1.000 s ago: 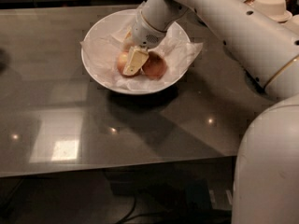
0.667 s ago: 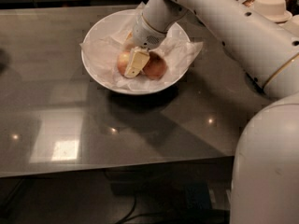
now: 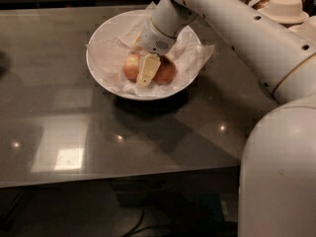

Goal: Pick apple from white bowl

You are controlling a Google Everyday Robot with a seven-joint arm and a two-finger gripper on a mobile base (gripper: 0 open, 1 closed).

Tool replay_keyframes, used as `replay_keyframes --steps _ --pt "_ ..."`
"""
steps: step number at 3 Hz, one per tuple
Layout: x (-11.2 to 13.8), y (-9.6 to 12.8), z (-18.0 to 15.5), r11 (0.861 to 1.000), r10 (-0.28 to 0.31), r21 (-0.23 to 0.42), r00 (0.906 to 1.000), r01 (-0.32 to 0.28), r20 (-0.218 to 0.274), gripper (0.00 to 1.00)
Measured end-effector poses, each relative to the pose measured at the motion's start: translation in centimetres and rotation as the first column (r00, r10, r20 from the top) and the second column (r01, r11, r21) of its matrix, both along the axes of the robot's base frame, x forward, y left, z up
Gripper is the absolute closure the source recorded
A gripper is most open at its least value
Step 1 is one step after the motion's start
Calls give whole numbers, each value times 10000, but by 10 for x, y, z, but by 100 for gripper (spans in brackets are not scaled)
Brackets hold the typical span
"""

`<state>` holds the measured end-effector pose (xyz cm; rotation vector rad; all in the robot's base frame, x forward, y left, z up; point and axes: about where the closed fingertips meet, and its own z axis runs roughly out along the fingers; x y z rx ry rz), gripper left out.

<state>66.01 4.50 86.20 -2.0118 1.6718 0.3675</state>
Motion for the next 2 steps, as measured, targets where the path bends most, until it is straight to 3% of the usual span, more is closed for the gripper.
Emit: replay_keyframes --steps 1,2 --pt "1 0 -6 9999 26 -97 9999 -27 -123 19" --pt "2 4 -13 9997 124 -222 9996 -130 -268 27"
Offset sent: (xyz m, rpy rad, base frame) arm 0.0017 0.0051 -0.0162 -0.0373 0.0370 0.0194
